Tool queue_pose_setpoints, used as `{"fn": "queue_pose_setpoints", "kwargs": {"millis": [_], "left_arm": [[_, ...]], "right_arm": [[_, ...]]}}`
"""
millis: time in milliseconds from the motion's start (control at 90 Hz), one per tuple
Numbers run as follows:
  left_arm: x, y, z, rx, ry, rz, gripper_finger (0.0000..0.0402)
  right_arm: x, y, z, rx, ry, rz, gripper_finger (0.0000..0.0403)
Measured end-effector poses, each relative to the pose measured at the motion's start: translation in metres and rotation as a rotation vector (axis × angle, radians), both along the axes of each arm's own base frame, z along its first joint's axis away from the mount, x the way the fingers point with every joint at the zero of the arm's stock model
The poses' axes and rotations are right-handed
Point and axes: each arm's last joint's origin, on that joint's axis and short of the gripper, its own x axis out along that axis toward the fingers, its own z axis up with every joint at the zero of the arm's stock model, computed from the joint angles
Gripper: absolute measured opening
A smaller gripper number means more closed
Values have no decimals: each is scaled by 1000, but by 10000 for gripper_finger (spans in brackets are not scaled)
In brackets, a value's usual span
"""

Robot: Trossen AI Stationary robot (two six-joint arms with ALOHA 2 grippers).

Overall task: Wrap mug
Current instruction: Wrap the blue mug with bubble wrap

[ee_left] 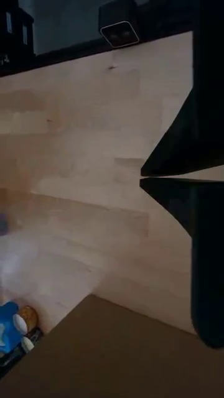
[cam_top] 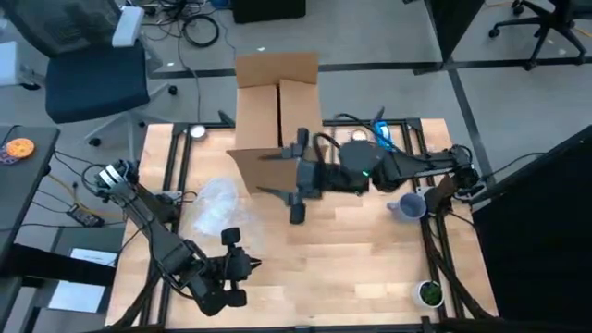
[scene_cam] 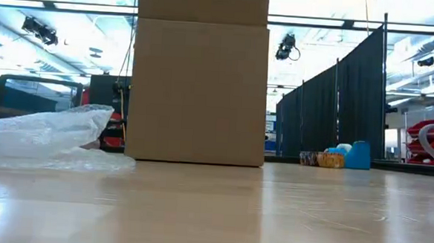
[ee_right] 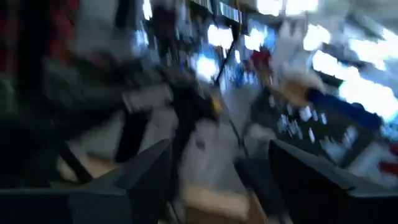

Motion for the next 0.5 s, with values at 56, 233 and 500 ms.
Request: {"fn": "queue_pose_setpoints", "kwargs": {"millis": [56, 233, 500], "left_arm": [[0, 0, 0, -1, -1, 0, 0], [5, -5, -8, 6, 6, 0, 0], [24, -24, -41, 43, 12, 8, 0]], "right_arm": [[-6, 16, 3, -5, -19, 43, 264], [-31, 77, -6, -44, 73, 220, 269], [-55, 175, -59, -101, 278, 456, 253]]}}
